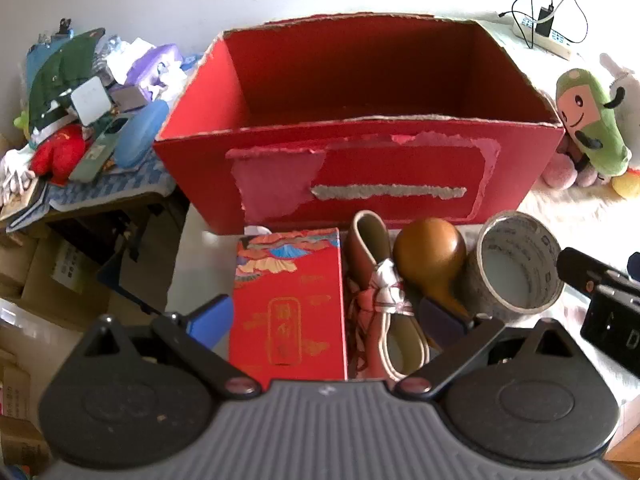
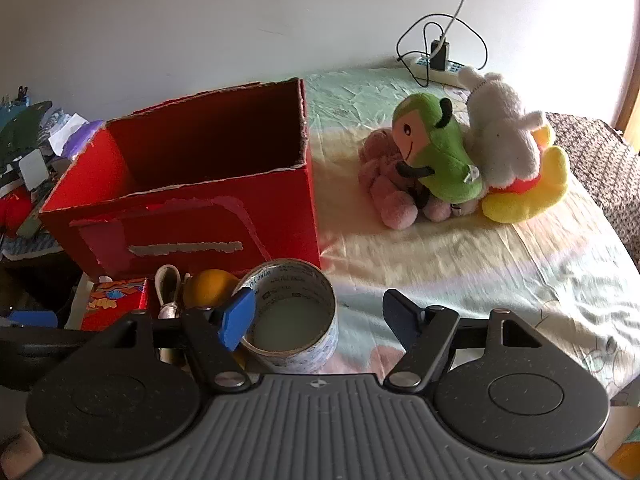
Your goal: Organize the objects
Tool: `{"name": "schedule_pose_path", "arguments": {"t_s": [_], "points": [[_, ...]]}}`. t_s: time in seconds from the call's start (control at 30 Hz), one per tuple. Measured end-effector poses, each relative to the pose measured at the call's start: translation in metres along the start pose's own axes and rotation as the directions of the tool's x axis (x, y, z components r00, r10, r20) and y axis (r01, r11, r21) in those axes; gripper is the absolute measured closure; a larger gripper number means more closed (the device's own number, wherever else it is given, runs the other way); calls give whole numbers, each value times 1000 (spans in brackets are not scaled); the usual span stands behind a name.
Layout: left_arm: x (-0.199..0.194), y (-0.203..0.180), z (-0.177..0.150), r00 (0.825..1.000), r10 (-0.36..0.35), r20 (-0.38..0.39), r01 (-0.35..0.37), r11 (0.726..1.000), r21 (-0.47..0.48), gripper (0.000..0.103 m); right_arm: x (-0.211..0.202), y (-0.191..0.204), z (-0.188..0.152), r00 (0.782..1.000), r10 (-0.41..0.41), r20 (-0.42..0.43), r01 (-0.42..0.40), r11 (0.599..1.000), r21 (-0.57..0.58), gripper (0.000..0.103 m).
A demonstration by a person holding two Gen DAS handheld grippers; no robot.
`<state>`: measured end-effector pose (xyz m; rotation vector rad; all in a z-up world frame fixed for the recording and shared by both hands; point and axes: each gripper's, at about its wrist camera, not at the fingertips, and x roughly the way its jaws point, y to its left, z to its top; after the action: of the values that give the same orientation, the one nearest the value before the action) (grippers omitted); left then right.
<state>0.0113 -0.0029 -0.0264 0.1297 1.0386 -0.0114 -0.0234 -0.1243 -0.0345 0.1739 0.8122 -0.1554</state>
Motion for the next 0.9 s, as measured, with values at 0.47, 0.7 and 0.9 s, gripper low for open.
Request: {"name": "schedule_pose_path", "arguments": {"t_s": [0.47,0.7,0.9], "points": [[4,1,-1,1000,8,-9,-8,1000,10,3,5,0,-4,1000,-15,-24,15,1000,-3,29],[2,-2,0,1000,25,7,-25,1000,14,3,8,-4,-8,998,-37,-41,37,999,-8,29],[1,-11,0,999,31,19,-32,999,38,3,8,-11,-10,998,-46,-50,46,999,-2,29]]}}
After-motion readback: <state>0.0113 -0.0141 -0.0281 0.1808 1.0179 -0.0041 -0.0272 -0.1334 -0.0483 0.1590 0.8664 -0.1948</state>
